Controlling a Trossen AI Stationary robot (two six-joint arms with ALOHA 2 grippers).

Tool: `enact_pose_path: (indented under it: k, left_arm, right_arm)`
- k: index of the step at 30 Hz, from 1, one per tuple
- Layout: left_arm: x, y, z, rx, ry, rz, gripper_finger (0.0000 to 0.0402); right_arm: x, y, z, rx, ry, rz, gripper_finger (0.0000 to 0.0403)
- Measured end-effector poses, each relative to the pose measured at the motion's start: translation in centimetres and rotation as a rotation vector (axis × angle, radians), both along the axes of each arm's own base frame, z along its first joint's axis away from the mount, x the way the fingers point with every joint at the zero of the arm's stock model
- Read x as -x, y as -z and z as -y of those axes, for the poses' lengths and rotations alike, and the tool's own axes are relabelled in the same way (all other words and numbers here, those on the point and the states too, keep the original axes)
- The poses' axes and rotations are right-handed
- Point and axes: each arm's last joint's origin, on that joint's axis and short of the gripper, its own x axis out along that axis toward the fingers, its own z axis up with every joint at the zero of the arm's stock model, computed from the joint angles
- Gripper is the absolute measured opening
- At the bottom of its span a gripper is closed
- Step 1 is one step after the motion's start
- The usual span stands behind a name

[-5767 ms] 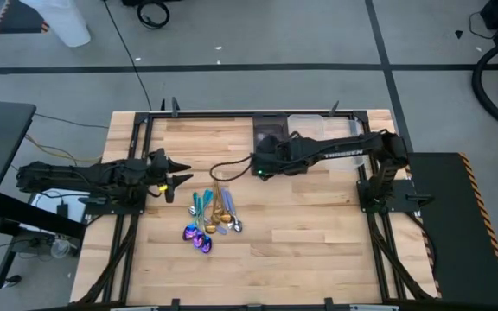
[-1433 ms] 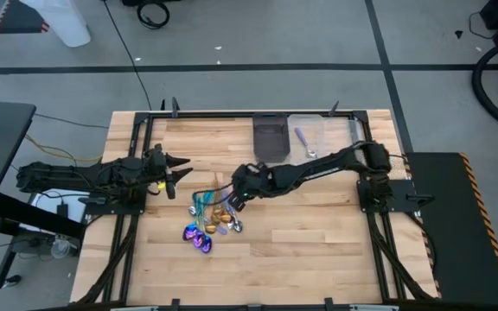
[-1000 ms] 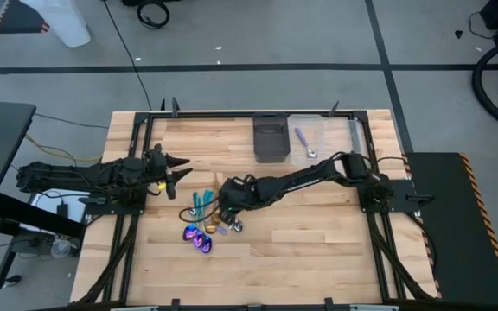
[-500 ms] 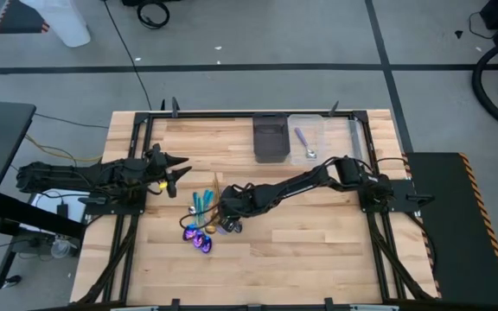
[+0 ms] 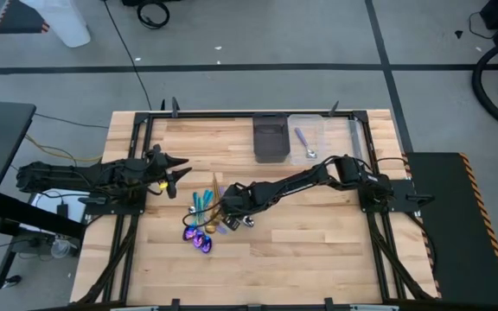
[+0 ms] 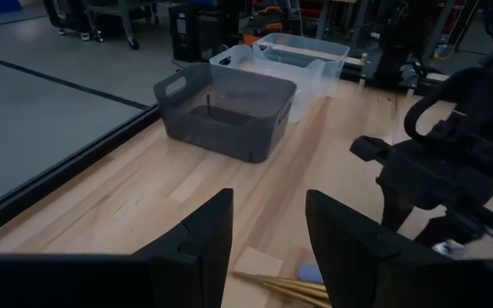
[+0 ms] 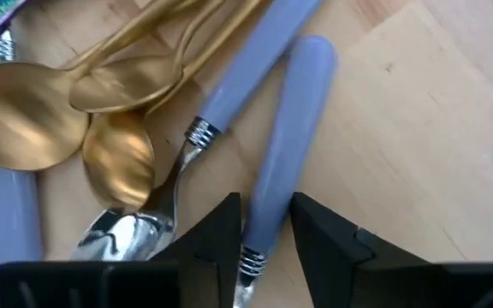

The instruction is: Sort silverware by color (type)

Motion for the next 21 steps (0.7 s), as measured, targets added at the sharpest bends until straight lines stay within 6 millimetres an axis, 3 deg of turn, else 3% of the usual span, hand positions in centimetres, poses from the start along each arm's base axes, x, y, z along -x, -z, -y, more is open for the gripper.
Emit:
enact_pose_path:
  k: [6, 15, 21]
  left_arm:
    - [0.0, 0.0, 0.0, 0.004, 0.013, -0.001, 0.0156]
    - [0.0, 0.0, 0.0, 0.005, 0.013, 0.0, 0.0156]
    - [0.0, 0.0, 0.0, 0.005, 0.013, 0.002, 0.0156]
  right_arm:
    - [0.1, 0.1, 0.2, -0.014, -0.003, -0.02, 0.0053]
    - [0.7, -0.1, 0.7, -0.022, -0.003, -0.072, 0.0056]
    - [1.4, -1.8, 1.3, 0.004, -0.013, -0.095, 0.0056]
